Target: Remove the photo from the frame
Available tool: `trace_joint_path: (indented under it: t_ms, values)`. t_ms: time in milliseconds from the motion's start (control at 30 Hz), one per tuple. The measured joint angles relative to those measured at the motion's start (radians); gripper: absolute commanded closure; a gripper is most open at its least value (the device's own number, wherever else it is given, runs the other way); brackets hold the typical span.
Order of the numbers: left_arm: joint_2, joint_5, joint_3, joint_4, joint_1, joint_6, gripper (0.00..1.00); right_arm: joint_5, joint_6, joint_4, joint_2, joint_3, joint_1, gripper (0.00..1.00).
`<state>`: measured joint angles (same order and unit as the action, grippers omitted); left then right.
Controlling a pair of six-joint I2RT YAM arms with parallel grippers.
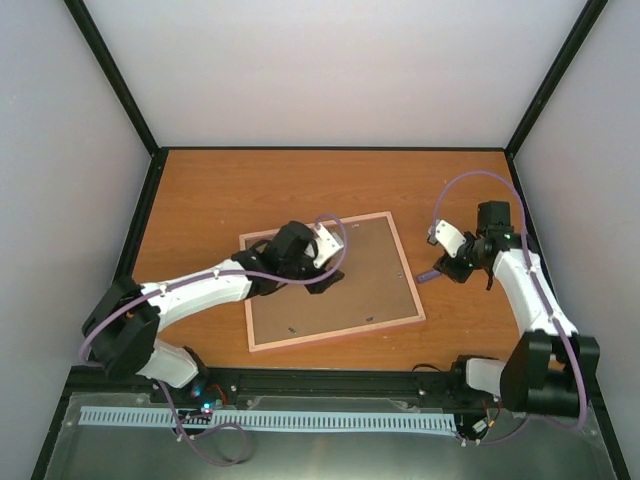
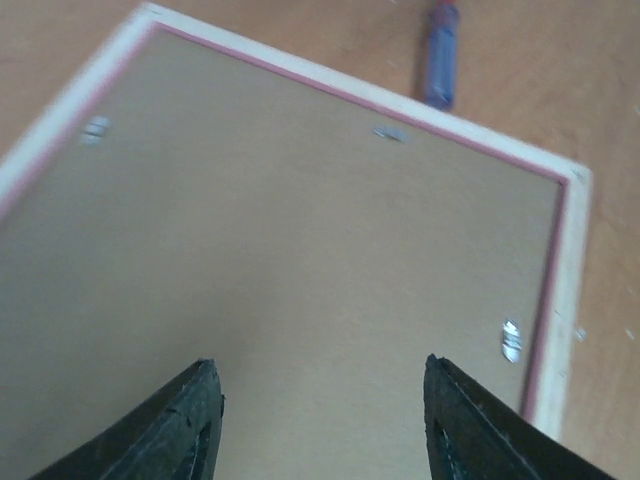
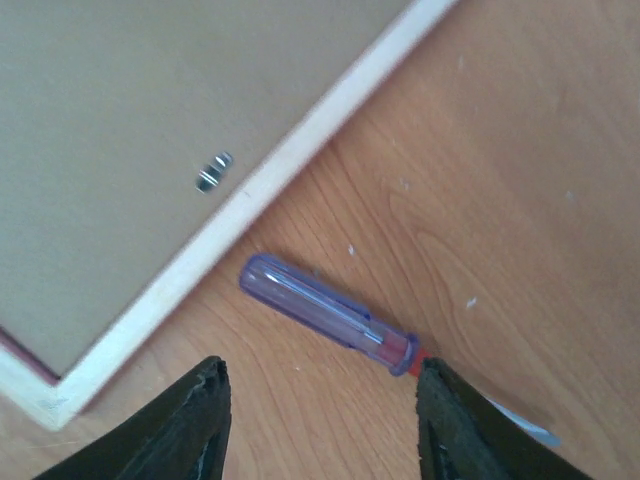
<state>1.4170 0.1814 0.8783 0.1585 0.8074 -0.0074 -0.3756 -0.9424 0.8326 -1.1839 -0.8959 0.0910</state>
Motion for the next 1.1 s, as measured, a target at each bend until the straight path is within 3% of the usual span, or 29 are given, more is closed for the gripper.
trace_joint_path:
  t_ms: [200,400,667,1100]
  values:
    - [0.078,0.033,0.005,0.043,0.156,0.08,0.45,0.053,-0.029,0.009,-0.233,-0.06,0.001,0.49]
    - [0.162,-0.036,0.028,0.109,0.33,0.105,0.45,-0.093,0.137,-0.002,-0.219,-0.082,-0.001,0.45]
    - [0.217,-0.107,0.042,0.224,0.35,0.074,0.52,-0.259,0.379,-0.108,-0.113,-0.046,-0.076,0.43]
    - [0.237,-0.154,0.037,0.247,0.357,0.053,0.63,-0.277,0.4,-0.144,-0.101,0.015,-0.09,0.43]
